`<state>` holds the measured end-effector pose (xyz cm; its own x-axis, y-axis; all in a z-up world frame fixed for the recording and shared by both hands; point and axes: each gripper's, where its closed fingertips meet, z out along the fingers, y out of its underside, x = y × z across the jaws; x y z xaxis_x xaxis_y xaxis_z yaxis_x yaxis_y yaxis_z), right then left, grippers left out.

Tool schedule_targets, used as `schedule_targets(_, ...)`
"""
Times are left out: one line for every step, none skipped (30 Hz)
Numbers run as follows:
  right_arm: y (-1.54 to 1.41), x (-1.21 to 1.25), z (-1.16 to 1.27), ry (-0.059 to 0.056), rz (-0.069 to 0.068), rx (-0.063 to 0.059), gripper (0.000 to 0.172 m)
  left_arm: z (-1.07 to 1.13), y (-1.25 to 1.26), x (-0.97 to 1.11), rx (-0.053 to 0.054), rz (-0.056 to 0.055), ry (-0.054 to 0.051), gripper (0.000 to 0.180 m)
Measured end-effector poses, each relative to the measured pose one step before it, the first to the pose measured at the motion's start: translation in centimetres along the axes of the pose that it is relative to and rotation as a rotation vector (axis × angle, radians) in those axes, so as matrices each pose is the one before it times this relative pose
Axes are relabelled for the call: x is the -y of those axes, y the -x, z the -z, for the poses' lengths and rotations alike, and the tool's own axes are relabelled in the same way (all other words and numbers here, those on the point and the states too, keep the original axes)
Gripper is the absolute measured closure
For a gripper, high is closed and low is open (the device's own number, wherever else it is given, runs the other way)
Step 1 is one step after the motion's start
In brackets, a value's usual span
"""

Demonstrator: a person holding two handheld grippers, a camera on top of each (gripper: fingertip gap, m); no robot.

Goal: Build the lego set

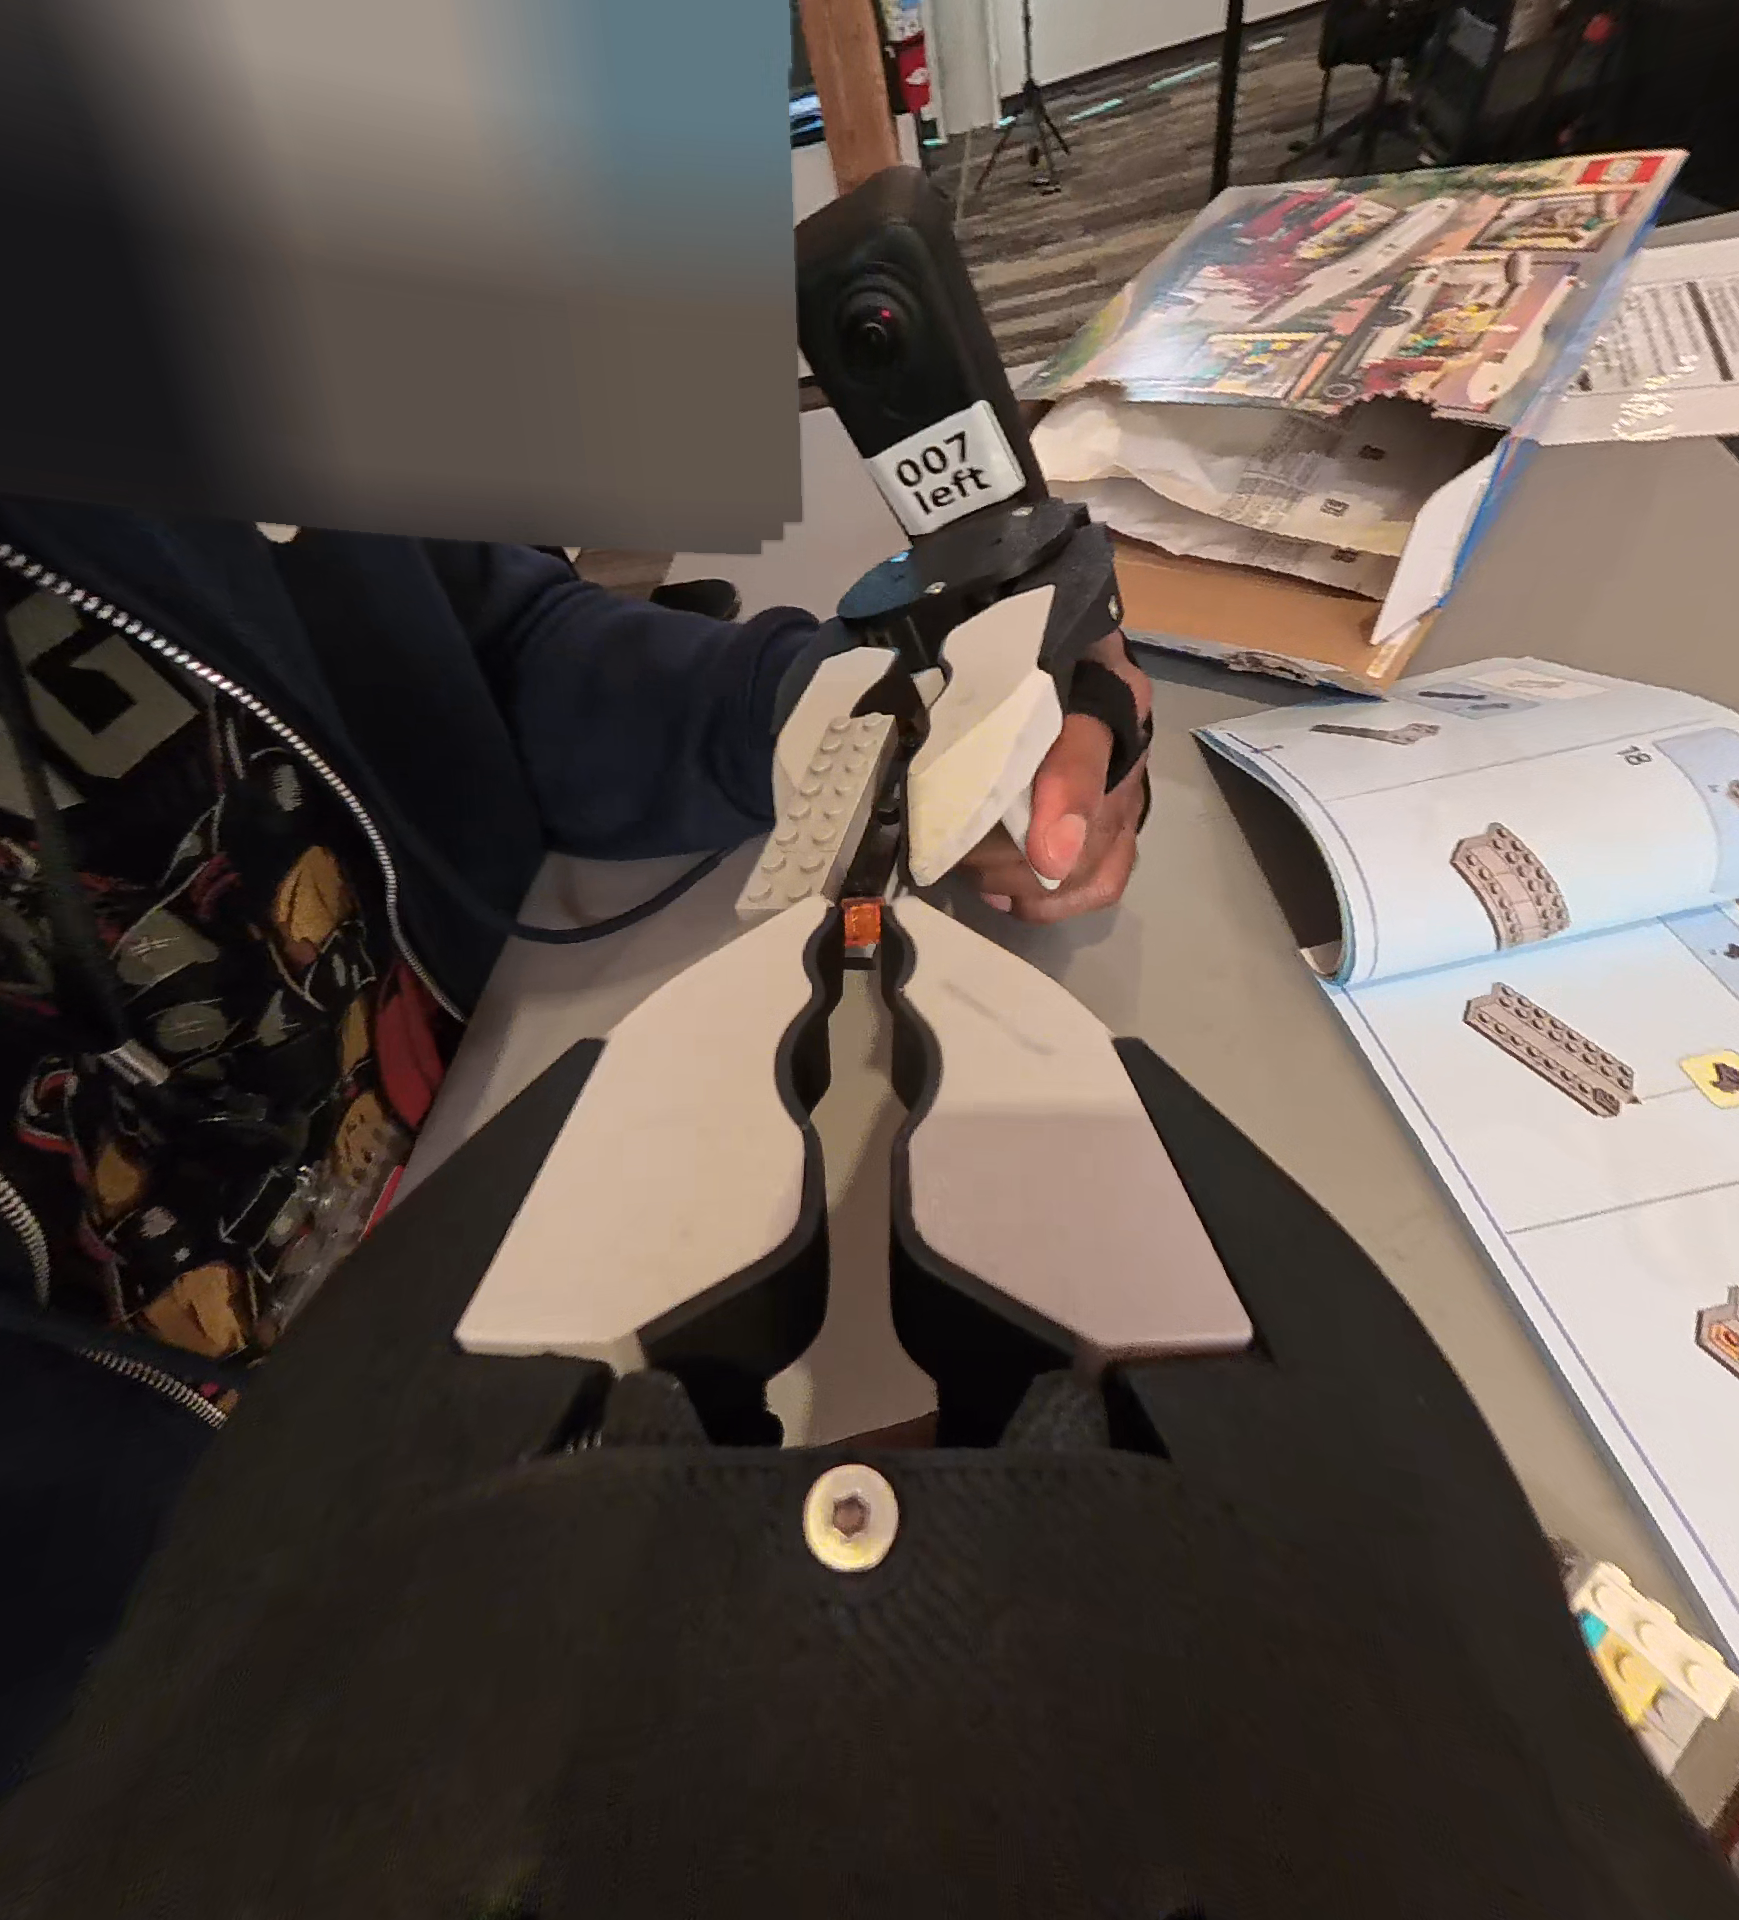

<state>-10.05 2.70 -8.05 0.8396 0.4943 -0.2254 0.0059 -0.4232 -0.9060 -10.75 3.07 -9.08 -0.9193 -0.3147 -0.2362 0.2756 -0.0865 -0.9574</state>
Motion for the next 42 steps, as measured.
schedule_targets(0.281, 0.011, 0.052, -0.002, 0.0088, 0.0195, 0.166, -0.069, -0.136, 0.09, -0.0086, 0.0041, -0.0065, 0.162)
schedule_targets(0.306, -0.001, 0.047, -0.0007, 0.0104, 0.022, 0.166, -0.064, -0.102, 0.064, -0.0053, 0.0033, -0.0051, 0.162)
schedule_targets(0.286, 0.004, 0.025, -0.001, 0.0122, 0.0195, 0.165, -0.068, -0.155, 0.033, -0.0098, 0.0018, -0.0029, 0.162)
schedule_targets(0.249, 0.01, 0.005, -0.0005, 0.0129, 0.0183, 0.165, -0.083, -0.171, 0.112, -0.0101, 0.005, -0.0074, 0.162)
schedule_targets(0.323, -0.001, -0.04, 0.0014, 0.0108, 0.0233, 0.165, -0.101, -0.232, 0.114, -0.014, 0.0061, -0.0069, 0.162)
schedule_targets(0.414, 0.017, -0.061, 0.0041, 0.011, 0.0283, 0.165, -0.139, -0.316, 0.143, -0.0184, 0.005, -0.0075, 0.162)
schedule_targets(0.482, 0.049, -0.073, 0.0049, 0.0161, 0.0308, 0.165, -0.163, -0.376, 0.179, -0.0208, 0.0041, -0.0069, 0.162)
schedule_targets(0.52, 0.125, -0.087, 0.0029, 0.0208, 0.0315, 0.165, -0.188, -0.397, 0.253, -0.0222, 0.0042, -0.0116, 0.162)
schedule_targets(0.525, 0.15, -0.094, 0.003, 0.0201, 0.0312, 0.165, -0.179, -0.39, 0.28, -0.023, 0.0083, -0.0148, 0.162)
schedule_targets(0.502, 0.141, -0.127, 0.0051, 0.0156, 0.0309, 0.165, -0.168, -0.391, 0.255, -0.0237, 0.0096, -0.0147, 0.162)
schedule_targets(0.46, 0.131, -0.148, 0.0059, 0.0115, 0.0301, 0.165, -0.162, -0.38, 0.207, -0.0233, 0.0082, -0.0127, 0.162)
schedule_targets(0.403, 0.119, -0.143, 0.0056, 0.01, 0.0279, 0.165, -0.142, -0.35, 0.2, -0.0221, 0.0093, -0.0123, 0.162)
schedule_targets(0.347, 0.131, -0.146, 0.004, 0.0103, 0.0254, 0.165, -0.122, -0.296, 0.153, -0.0196, 0.0098, -0.0113, 0.162)
schedule_targets(0.327, 0.156, -0.148, 0.0006, 0.0104, 0.0242, 0.165, -0.11, -0.279, 0.18, -0.0195, 0.0121, -0.0141, 0.162)
schedule_targets(0.286, 0.185, -0.156, -0.0023, 0.0092, 0.0229, 0.165, -0.08, -0.267, 0.182, -0.0189, 0.0114, -0.0144, 0.162)
schedule_targets(0.257, 0.186, -0.163, -0.0038, 0.0077, 0.0219, 0.165, -0.089, -0.245, 0.186, -0.0162, 0.0077, -0.0143, 0.162)
schedule_targets(0.216, 0.17, -0.166, -0.0036, 0.0058, 0.021, 0.165, -0.098, -0.231, 0.168, -0.0152, 0.0064, -0.0124, 0.162)
schedule_targets(0.163, 0.08, -0.177, 0.0016, 0.0047, 0.019, 0.165, -0.113, -0.205, 0.13, -0.0137, 0.0051, -0.0109, 0.162)
schedule_targets(0.195, 0.003, -0.189, 0.007, 0.0056, 0.0213, 0.165, -0.149, -0.206, 0.031, -0.0135, 0.0072, -0.0052, 0.162)
schedule_targets(0.249, 0.005, -0.172, 0.0055, 0.0066, 0.0224, 0.165, -0.14, -0.237, -0.03, -0.0159, 0.0042, -0.0015, 0.161)
schedule_targets(0.177, 0.055, -0.127, 0.0029, 0.0048, 0.0174, 0.165, -0.114, -0.18, 0.031, -0.0121, 0.0038, -0.0036, 0.161)
schedule_targets(0.108, 0.097, -0.072, 0.0008, 0.0022, 0.0128, 0.165, -0.077, -0.111, 0.065, -0.0079, 0.0017, -0.0052, 0.161)
schedule_targets(0.063, 0.107, -0.026, 0.0004, 0.0025, 0.0093, 0.165, -0.053, -0.059, 0.093, -0.0037, 0.0011, -0.0079, 0.161)
schedule_targets(0.056, 0.065, -0.039, 0.0042, 0.0044, 0.0076, 0.165, -0.03, -0.042, 0.077, -0.0029, 0.0018, -0.0058, 0.161)
schedule_targets(0.05, -0.01, -0.045, 0.0103, 0.0048, 0.0067, 0.165, -0.038, -0.043, 0.019, -0.003, 0.0002, 0.0001, 0.161)
schedule_targets(0.056, -0.038, -0.065, 0.0143, 0.0047, 0.0052, 0.165, -0.031, -0.059, -0.04, -0.0024, -0.002, 0.004, 0.161)
schedule_targets(0.04, -0.038, -0.059, 0.0152, 0.0054, 0.0033, 0.165, -0.024, -0.022, -0.054, -0.0009, -0.0005, 0.004, 0.161)
schedule_targets(0.038, -0.029, -0.044, 0.0152, 0.0057, 0.0036, 0.165, -0.028, -0.011, -0.046, -0.0009, 0.0006, 0.0031, 0.161)
schedule_targets(0.057, -0.043, -0.048, 0.0148, 0.0057, 0.0047, 0.165, -0.036, -0.061, -0.037, -0.0035, 0.0013, 0.0018, 0.161)
schedule_targets(0.052, -0.03, -0.026, 0.0139, 0.006, 0.0037, 0.165, -0.037, -0.057, -0.03, -0.0033, 0.0013, 0.002, 0.161)
schedule_targets(0.021, -0.022, -0.008, 0.0118, 0.0046, 0.002, 0.165, -0.02, -0.017, -0.017, -0.0008, -0.001, 0.0023, 0.161)
schedule_targets(-0.006, -0.02, 0.018, 0.0089, 0.0023, 0.0007, 0.165, -0.003, 0.007, -0.011, 0.0012, -0.001, 0.0016, 0.161)
schedule_targets(-0.016, -0.002, 0.031, 0.0055, 0.0014, -0.0006, 0.165, 0.023, 0.025, 0.002, 0.0022, -0.0008, 0.0011, 0.161)
schedule_targets(-0.028, 0.006, 0.031, 0.0025, 0.0013, -0.0012, 0.165, 0.016, 0.035, 0.014, 0.0031, -0.002, 0.0003, 0.161)
schedule_targets(-0.009, -0.014, 0.016, 0.0007, 0.0009, -0.0006, 0.165, 0.004, 0.019, -0.004, 0.0018, -0.0004, 0.0011, 0.161)
schedule_targets(0.019, -0.013, -0.001, -0.001, 0.0001, 0.0007, 0.165, -0.005, -0.005, -0.007, 0.0, -0.0005, 0.0012, 0.161)
schedule_targets(0.029, 0.006, -0.013, -0.0023, -0.0005, 0.0017, 0.165, -0.018, -0.024, -0.004, -0.001, -0.0007, 0.0008, 0.161)
schedule_targets(0.028, 0.002, -0.002, -0.0025, -0.0003, 0.0015, 0.165, -0.028, -0.022, -0.006, -0.0009, -0.0008, 0.0008, 0.161)
schedule_targets(0.014, -0.006, 0.004, -0.002, 0.0005, 0.0001, 0.165, -0.016, -0.007, -0.012, -0.0004, 0.0004, 0.0005, 0.161)
schedule_targets(0.003, 0.012, 0.013, -0.0022, 0.0015, -0.0012, 0.165, -0.01, 0.0, 0.002, 0.0002, -0.0006, 0.0005, 0.161)
schedule_targets(-0.01, 0.018, 0.001, -0.0023, 0.0012, -0.0019, 0.165, 0.003, 0.008, 0.014, 0.0003, -0.0006, -0.0009, 0.161)
schedule_targets(0.01, 0.003, 0.004, -0.0011, 0.0008, -0.0016, 0.165, -0.008, -0.004, 0.02, -0.0002, 0.0005, -0.0008, 0.161)
